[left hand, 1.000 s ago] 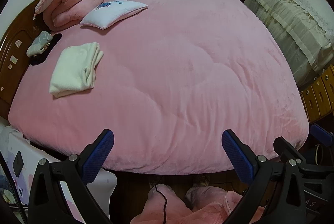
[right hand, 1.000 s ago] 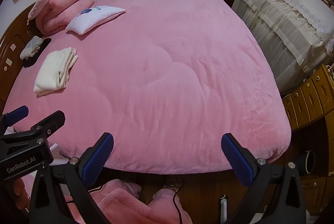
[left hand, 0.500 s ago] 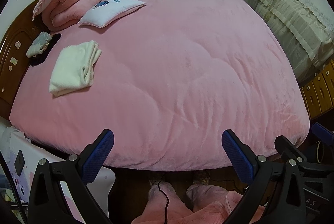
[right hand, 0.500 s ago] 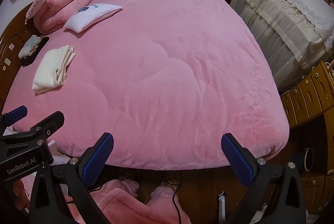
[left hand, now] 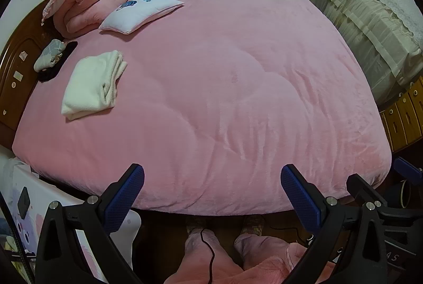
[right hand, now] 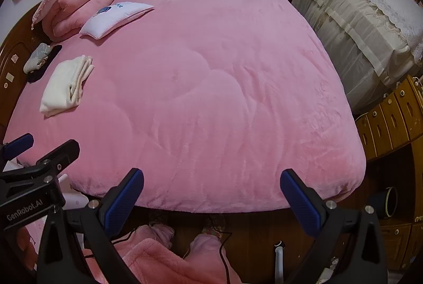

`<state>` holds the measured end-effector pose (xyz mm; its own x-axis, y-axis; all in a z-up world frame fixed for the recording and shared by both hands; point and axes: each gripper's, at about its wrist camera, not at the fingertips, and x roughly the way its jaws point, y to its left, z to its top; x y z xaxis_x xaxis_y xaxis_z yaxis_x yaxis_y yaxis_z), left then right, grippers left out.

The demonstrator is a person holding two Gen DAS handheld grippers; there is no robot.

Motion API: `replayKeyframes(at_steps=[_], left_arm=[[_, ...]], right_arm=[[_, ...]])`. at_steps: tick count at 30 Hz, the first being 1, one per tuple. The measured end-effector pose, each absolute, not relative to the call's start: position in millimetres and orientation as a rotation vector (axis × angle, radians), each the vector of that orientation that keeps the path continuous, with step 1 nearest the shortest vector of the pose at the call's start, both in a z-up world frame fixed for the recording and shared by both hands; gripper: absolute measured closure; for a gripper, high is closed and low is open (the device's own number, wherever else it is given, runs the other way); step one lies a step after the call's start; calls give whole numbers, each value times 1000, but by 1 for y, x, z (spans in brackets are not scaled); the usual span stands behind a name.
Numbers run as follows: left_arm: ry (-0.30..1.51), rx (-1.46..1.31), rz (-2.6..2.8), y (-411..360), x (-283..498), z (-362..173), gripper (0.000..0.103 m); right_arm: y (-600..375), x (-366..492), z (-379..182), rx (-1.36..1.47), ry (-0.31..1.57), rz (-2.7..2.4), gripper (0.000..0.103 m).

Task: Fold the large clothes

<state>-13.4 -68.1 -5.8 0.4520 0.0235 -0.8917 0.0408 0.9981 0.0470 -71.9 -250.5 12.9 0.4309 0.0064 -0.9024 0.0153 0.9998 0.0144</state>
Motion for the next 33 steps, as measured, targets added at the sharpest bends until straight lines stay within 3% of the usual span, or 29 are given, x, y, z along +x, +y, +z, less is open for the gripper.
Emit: replayKeyframes(at_steps=[33], left_arm=[[1082,75,-1,-109,-21,-6,1]], right_arm=[[-308,-76,7,51,1119,1,0]])
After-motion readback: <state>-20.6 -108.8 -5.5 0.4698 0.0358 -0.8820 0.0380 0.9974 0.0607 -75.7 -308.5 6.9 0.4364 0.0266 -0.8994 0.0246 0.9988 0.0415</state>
